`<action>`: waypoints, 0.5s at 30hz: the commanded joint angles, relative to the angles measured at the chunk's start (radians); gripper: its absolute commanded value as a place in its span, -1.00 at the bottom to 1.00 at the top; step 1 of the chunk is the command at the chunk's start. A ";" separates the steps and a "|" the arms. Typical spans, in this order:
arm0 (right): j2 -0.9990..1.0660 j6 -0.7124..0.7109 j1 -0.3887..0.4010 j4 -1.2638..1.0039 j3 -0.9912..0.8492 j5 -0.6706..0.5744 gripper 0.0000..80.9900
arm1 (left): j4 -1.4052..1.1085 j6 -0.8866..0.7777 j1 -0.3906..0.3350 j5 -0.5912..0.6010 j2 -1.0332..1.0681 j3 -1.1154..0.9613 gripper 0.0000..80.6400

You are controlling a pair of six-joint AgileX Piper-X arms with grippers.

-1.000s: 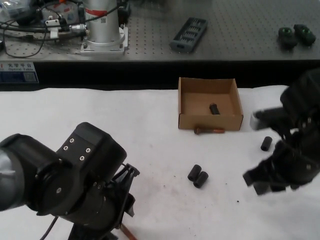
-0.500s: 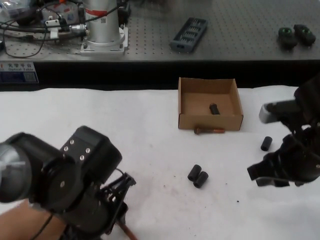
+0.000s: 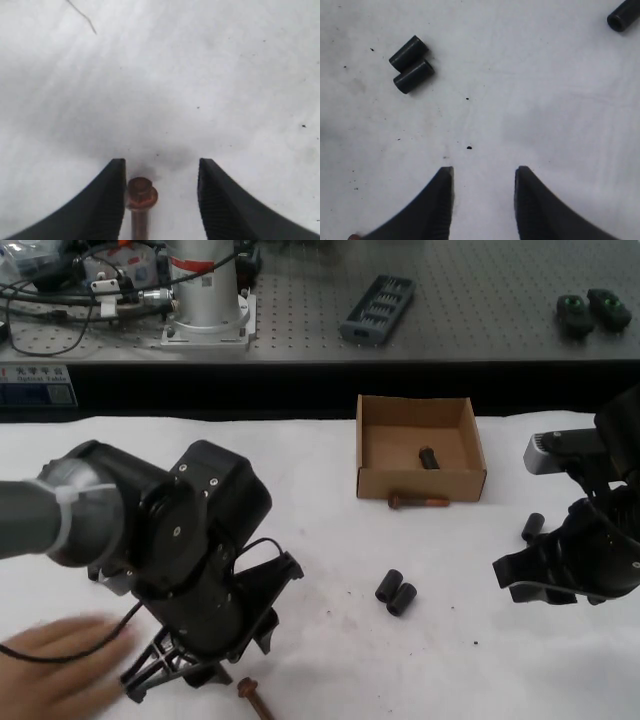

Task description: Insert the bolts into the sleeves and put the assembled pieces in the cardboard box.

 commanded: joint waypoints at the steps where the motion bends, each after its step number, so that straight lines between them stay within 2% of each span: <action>1: -0.012 0.001 -0.004 -0.006 -0.002 -0.011 -0.27 | 0.018 0.033 0.001 -0.014 0.007 -0.031 -0.17; 15: -0.012 0.000 -0.004 -0.028 -0.002 -0.011 -0.27 | 0.101 0.068 -0.001 0.010 0.007 -0.034 -0.17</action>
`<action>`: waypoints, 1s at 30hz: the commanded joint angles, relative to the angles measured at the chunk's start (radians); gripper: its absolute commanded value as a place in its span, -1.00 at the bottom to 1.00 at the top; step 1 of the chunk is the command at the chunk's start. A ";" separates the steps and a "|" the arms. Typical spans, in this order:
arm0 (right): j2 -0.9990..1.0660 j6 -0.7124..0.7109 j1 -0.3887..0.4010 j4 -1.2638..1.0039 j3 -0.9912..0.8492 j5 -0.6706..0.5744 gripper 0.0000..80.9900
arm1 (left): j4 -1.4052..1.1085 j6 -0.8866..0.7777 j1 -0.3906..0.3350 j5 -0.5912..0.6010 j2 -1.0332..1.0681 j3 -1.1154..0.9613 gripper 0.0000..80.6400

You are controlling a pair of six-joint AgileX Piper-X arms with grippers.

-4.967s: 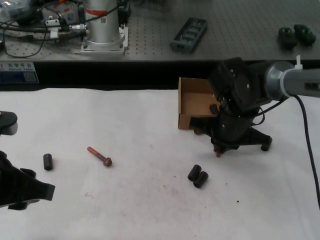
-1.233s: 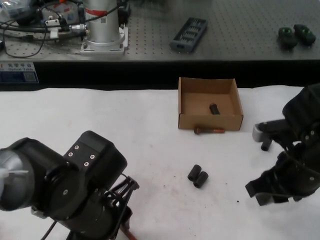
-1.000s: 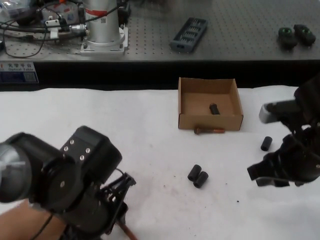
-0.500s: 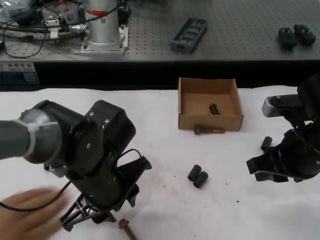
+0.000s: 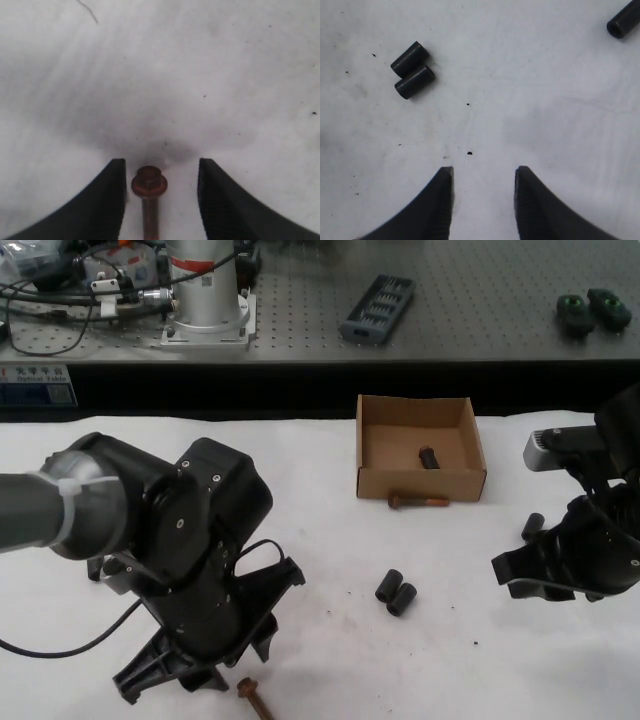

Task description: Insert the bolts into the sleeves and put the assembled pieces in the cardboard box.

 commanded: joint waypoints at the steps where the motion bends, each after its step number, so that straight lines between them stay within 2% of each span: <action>1: -0.012 0.000 -0.004 -0.008 -0.002 -0.011 -0.27 | 0.044 0.036 -0.001 -0.008 0.001 -0.010 -0.17; 12: -0.012 0.000 -0.004 -0.025 -0.002 -0.011 -0.27 | 0.046 0.036 -0.032 -0.003 0.001 -0.010 -0.17; 20: -0.012 0.000 -0.004 -0.025 -0.002 -0.011 -0.27 | 0.046 0.036 -0.026 -0.012 0.001 -0.017 -0.17; 25: -0.012 0.000 -0.004 -0.025 -0.002 -0.011 -0.27 | -0.077 0.048 -0.026 0.037 0.001 -0.046 -0.17; 30: -0.012 0.000 -0.004 -0.025 -0.002 -0.011 -0.27 | -0.120 0.051 -0.026 0.021 0.010 -0.092 -0.17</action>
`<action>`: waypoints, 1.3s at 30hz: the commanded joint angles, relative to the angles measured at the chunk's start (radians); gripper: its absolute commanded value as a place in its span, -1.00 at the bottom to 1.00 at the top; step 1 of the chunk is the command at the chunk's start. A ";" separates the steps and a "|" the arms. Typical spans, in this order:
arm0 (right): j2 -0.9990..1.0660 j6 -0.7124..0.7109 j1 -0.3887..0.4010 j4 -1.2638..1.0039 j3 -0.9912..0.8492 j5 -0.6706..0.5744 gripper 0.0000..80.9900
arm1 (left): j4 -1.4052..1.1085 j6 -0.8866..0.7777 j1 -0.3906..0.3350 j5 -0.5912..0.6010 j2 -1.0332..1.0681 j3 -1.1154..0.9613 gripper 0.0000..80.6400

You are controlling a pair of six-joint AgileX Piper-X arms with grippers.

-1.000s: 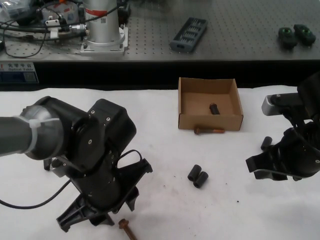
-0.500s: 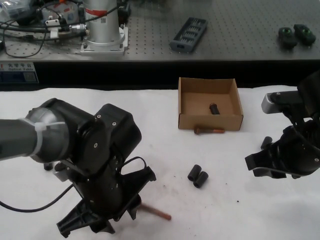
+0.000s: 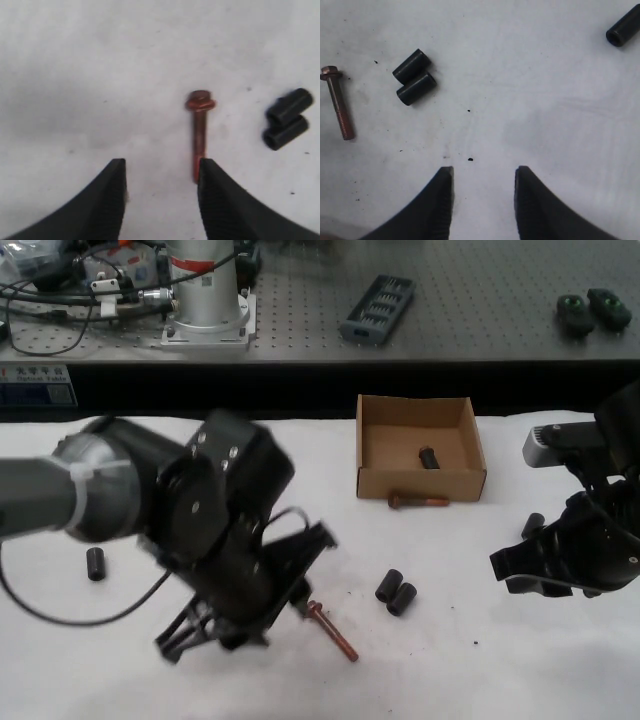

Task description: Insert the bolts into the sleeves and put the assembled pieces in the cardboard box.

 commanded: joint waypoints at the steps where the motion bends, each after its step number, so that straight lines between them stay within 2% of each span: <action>1: -0.012 0.000 -0.004 -0.010 -0.002 -0.011 -0.27 | -0.021 0.015 0.000 -0.013 0.012 -0.051 -0.17; 15: -0.012 0.000 -0.004 -0.006 -0.002 -0.011 -0.27 | -0.022 0.015 -0.044 0.014 0.087 -0.095 -0.17; 32: -0.012 0.000 -0.004 0.023 -0.002 -0.011 -0.27 | -0.018 0.014 -0.046 0.019 0.168 -0.162 -0.17; 39: -0.032 -0.006 -0.017 0.079 -0.002 0.016 -0.27 | 0.085 0.023 -0.046 0.008 0.246 -0.239 -0.17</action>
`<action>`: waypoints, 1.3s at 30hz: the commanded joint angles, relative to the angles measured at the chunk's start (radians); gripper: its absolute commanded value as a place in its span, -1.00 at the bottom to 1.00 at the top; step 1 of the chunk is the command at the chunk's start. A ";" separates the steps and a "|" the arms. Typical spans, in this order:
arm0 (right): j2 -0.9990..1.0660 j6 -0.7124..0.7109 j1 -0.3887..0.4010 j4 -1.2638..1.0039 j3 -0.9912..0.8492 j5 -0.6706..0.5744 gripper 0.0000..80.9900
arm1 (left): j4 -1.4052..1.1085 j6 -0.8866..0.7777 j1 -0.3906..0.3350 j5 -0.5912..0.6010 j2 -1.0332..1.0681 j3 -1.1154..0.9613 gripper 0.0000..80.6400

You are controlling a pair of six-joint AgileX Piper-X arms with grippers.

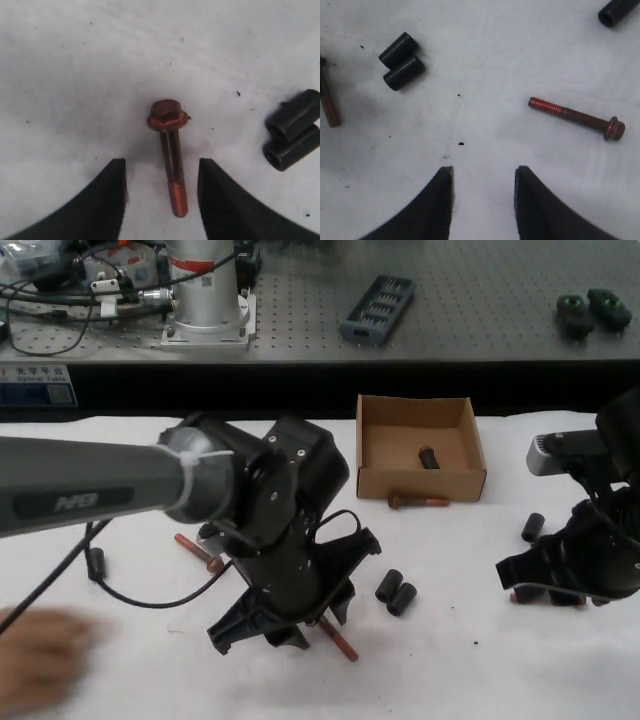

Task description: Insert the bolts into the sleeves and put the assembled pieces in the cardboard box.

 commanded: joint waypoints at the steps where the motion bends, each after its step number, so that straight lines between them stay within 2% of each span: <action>1: -0.038 -0.006 -0.015 0.029 -0.002 -0.001 -0.27 | 0.028 0.015 -0.005 -0.017 0.031 -0.036 -0.17; 5: -0.113 -0.006 -0.029 0.052 -0.002 -0.001 -0.27 | 0.039 0.038 -0.005 -0.014 0.074 -0.079 -0.17; 8: -0.178 -0.006 -0.029 0.053 -0.002 0.004 -0.27 | 0.090 0.063 -0.005 -0.014 0.111 -0.124 -0.28; 14: -0.257 -0.003 -0.029 0.053 -0.002 0.009 -0.27 | 0.147 0.128 -0.005 -0.006 0.155 -0.181 -0.97; 22: -0.268 -0.003 -0.029 0.033 -0.002 0.009 -0.27 | 0.123 0.124 -0.005 0.015 0.147 -0.181 -0.98; 30: -0.268 0.045 -0.029 0.005 -0.002 -0.046 -0.28 | -0.110 0.313 0.017 0.008 0.033 -0.181 -0.98; 33: -0.258 0.074 -0.031 -0.032 -0.002 -0.043 -0.43 | -0.163 0.422 0.037 0.080 -0.032 -0.178 -0.98; 36: -0.226 0.092 -0.042 -0.089 -0.005 -0.045 -0.55 | -0.192 0.495 0.057 0.084 -0.110 -0.148 -0.98; 39: -0.166 0.155 -0.062 -0.137 -0.005 -0.083 -0.46 | -0.289 0.506 0.088 0.089 -0.211 -0.051 -0.98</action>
